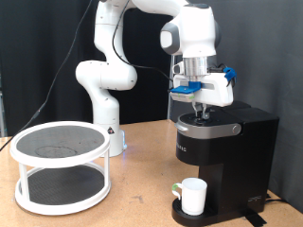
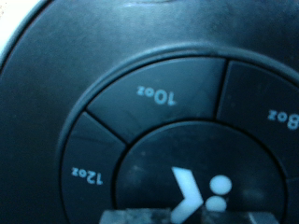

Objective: Make a cup of coffee with the keurig machine

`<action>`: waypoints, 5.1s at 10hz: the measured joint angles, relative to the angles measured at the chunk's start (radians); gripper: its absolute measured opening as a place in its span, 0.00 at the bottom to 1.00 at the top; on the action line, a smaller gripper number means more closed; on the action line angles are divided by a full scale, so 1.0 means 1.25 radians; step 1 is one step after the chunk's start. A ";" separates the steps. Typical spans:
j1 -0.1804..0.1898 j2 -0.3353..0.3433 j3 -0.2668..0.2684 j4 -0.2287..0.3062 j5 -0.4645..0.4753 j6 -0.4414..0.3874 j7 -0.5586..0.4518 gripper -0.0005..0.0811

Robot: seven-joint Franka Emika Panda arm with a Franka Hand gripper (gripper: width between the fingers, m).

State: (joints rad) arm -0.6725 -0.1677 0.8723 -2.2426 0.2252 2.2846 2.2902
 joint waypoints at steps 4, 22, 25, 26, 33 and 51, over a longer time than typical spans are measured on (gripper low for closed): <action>0.000 0.000 0.003 0.008 0.006 -0.038 0.000 0.01; -0.026 0.053 -0.015 0.062 0.045 -0.157 0.004 0.01; -0.025 0.060 -0.010 0.078 0.045 -0.216 0.011 0.01; -0.026 0.073 -0.011 0.093 0.047 -0.255 0.017 0.01; -0.031 0.137 -0.017 0.146 0.048 -0.331 0.031 0.01; -0.032 0.153 -0.021 0.160 0.029 -0.326 0.055 0.01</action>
State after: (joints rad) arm -0.7119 0.0237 0.8461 -2.0426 0.2616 1.8774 2.3585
